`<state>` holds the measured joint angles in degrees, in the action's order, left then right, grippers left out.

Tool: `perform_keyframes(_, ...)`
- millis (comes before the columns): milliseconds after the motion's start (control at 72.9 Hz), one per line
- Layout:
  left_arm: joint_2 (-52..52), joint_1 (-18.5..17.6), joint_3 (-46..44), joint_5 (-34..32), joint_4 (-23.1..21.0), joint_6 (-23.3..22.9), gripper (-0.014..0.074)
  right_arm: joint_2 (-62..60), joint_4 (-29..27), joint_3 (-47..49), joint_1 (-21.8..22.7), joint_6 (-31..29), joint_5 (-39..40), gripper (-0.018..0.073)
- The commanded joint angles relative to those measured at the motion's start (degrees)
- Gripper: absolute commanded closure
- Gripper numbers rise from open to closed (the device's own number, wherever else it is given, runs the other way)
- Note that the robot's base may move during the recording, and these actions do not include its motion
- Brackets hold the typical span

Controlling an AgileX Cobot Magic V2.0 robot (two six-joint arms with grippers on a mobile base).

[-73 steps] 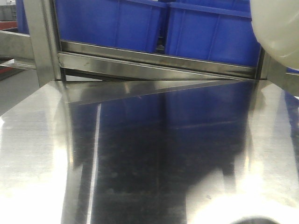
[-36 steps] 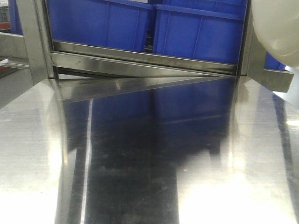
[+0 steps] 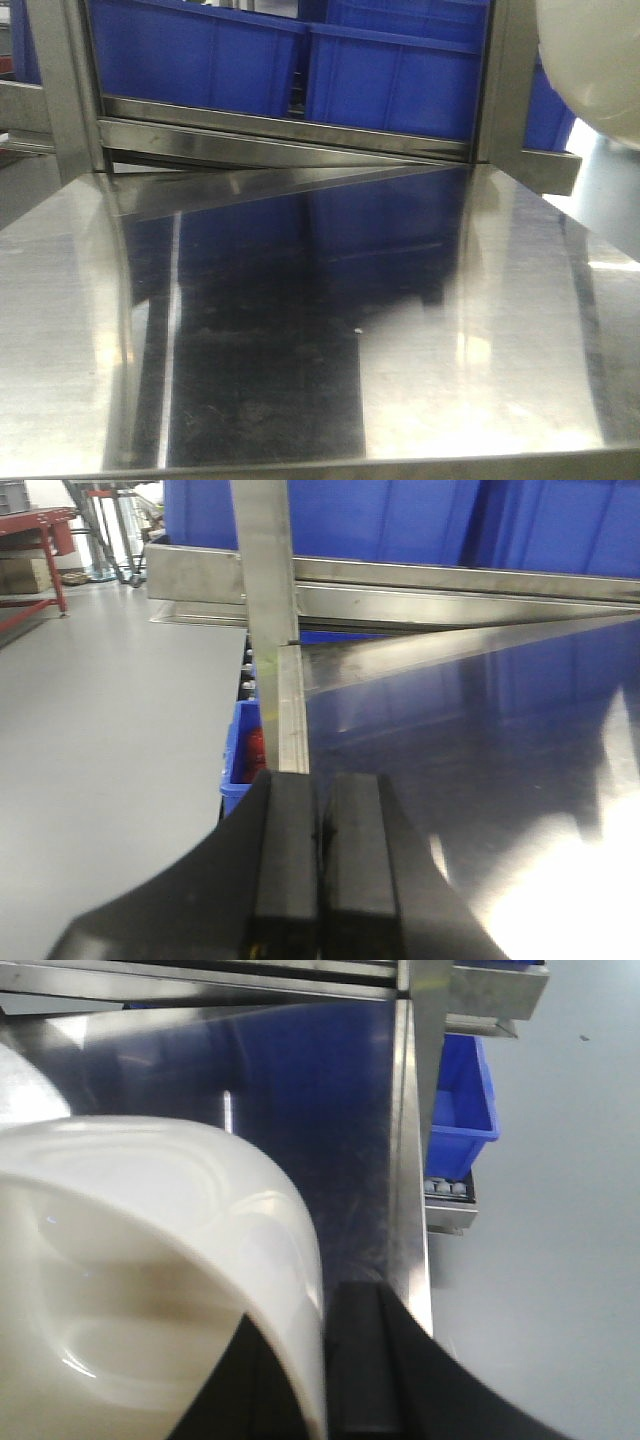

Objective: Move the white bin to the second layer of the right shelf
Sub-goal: 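Hold the lifted white bin in the right gripper beside the table, then drive the base away from the table carrying the bin in the right gripper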

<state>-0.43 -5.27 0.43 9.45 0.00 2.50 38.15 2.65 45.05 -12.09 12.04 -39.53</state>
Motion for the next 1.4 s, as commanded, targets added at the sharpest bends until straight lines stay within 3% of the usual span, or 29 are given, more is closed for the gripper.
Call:
perform_keyframes(0, -0.80, -0.33, 2.11, -5.01, 0.00, -0.30, 0.0512, -0.06, 0.37, 1.77, 0.33, -0.02, 5.92, 0.0504)
perform_keyframes(1385, -0.80, -0.33, 2.11, -5.01, 0.00, -0.30, 0.0512, -0.06, 0.37, 1.77, 0.33, -0.02, 5.92, 0.0504)
